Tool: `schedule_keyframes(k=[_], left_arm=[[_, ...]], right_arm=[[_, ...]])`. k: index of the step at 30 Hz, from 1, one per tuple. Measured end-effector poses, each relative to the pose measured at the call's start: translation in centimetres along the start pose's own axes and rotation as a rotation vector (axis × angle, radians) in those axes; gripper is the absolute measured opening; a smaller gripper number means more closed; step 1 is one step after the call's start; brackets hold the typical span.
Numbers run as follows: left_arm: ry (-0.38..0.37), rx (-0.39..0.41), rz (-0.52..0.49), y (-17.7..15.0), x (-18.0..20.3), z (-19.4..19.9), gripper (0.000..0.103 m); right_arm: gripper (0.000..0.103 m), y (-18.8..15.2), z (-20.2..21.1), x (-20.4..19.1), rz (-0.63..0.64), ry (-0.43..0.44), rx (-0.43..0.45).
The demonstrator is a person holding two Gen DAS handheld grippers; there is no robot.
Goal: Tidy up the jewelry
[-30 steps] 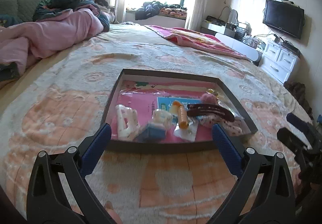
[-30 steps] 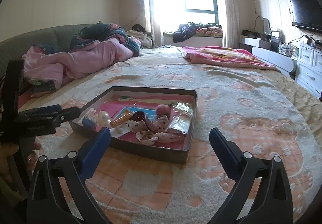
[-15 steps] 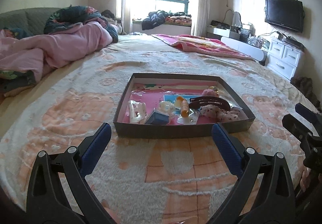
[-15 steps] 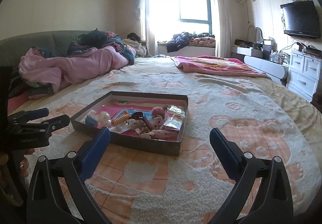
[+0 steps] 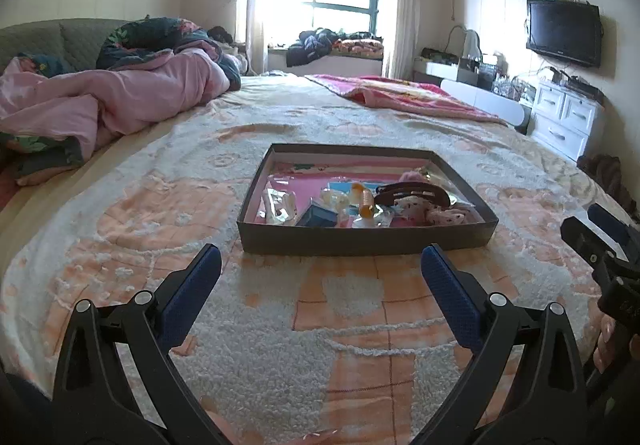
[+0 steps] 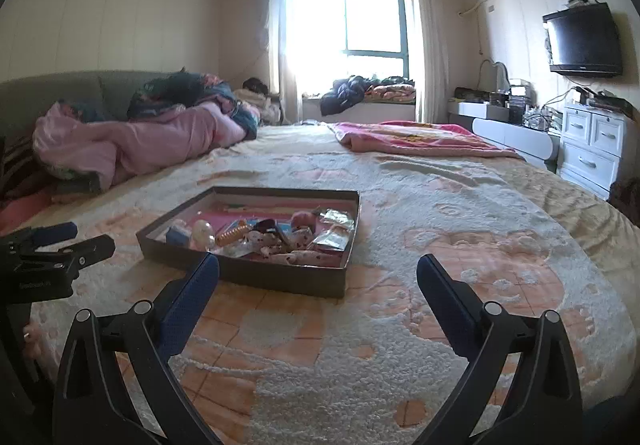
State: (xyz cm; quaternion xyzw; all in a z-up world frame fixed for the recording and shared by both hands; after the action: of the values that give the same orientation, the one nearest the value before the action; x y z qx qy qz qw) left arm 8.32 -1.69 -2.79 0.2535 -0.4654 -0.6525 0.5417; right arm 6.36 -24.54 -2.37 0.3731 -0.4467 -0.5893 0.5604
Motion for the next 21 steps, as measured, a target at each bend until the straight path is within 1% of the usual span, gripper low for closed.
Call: schedule_keyframes(k=[4,10,13,21], left_arm=[[-0.006,0.033,0.000,-0.1,0.1,0.5,0.092],[-0.006,0.059,-0.002,-0.2,-0.2,0.6,0.092],[-0.010,0.061,0.008,-0.3,-0.5,0.3,0.092],[-0.021,0.043,0.013,-0.5,-0.8,-0.4,0.092]], right_arm=[[0.096,-0.3,0.7,0.4,-0.026,-0.001,0.025],[0.096,-0.2,1.0,0.1,-0.021,-0.001,0.070],[0.096,-0.3,0.9,0.1,-0.023,-0.002,0.080],[0.096,-0.6,0.0,0.4,-0.033,-0.019,0.063]])
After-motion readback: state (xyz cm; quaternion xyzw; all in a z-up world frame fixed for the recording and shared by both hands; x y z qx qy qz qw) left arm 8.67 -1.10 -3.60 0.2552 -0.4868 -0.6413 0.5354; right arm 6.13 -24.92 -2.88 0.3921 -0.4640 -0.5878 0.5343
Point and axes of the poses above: each gripper's, at about its wrist camera, not at the fingertips, and z roughly against the way its jaws point, x to its right, y to its top, the point moved 3 cm from there along -z, roughly the way its jaws point, and after that the axes turned 15 degrees about -y, right-handed, at the moved point
